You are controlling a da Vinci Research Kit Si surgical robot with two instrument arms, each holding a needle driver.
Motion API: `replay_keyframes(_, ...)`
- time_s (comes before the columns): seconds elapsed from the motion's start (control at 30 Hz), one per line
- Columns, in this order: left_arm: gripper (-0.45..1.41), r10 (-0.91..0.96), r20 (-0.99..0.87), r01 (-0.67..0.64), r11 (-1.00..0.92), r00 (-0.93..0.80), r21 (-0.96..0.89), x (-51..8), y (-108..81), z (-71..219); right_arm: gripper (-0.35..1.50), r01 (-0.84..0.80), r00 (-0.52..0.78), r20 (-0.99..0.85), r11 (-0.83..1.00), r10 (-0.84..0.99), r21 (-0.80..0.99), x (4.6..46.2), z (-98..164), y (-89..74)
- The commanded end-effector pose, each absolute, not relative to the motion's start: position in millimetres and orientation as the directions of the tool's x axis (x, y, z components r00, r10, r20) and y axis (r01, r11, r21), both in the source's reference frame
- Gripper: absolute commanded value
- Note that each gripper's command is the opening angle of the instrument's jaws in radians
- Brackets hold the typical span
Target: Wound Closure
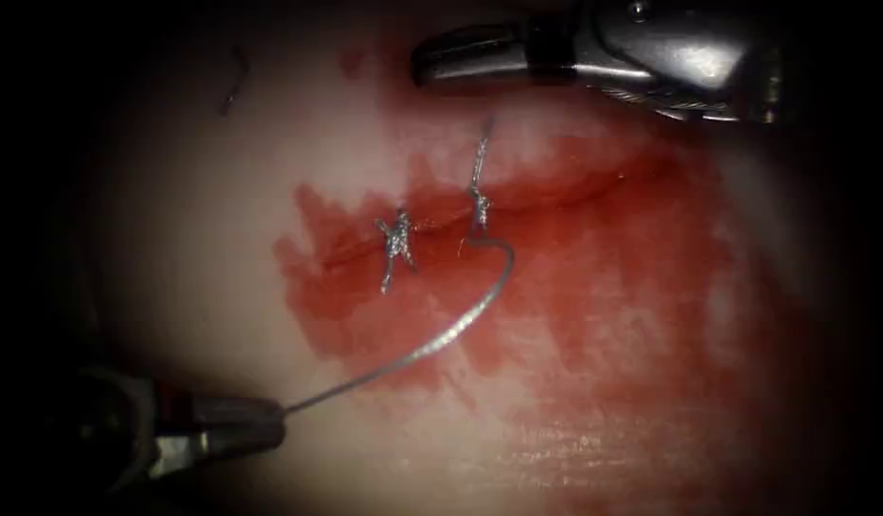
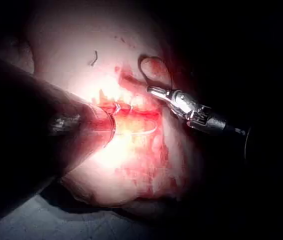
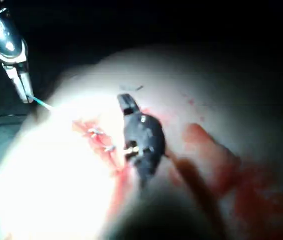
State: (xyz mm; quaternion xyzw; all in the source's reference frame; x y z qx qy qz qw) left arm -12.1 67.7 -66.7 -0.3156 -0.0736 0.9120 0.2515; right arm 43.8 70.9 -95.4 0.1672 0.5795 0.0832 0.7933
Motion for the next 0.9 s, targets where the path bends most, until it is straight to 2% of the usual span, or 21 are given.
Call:
replay_keyframes(0.03,-0.35,0.501,-0.546,-0.409,-0.865,-0.672,-0.291,-12.7,68.3,-66,-0.35,0.084,0.31,-0.898,0.932,0.311,0.352,45.6,-94,70.1)
replay_keyframes(0.17,-0.35,0.512,-0.558,-0.422,-0.858,-0.653,-0.293,-12.5,69.3,-67,-0.35,0.159,0.311,-0.913,0.933,0.263,0.323,45.9,-92,67.9)
replay_keyframes(0.37,-0.35,0.531,-0.588,-0.452,-0.843,-0.611,-0.292,-12.7,74.6,-68,-0.35,0.2,0.301,-0.921,0.927,0.249,0.316,43.7,-93,65.7)
replay_keyframes(0.9,-0.35,0.533,-0.579,-0.461,-0.841,-0.617,-0.283,-18.6,78.7,-58,-0.35,0.133,0.174,-0.941,0.94,0.291,0.315,41.9,-94,63.3)
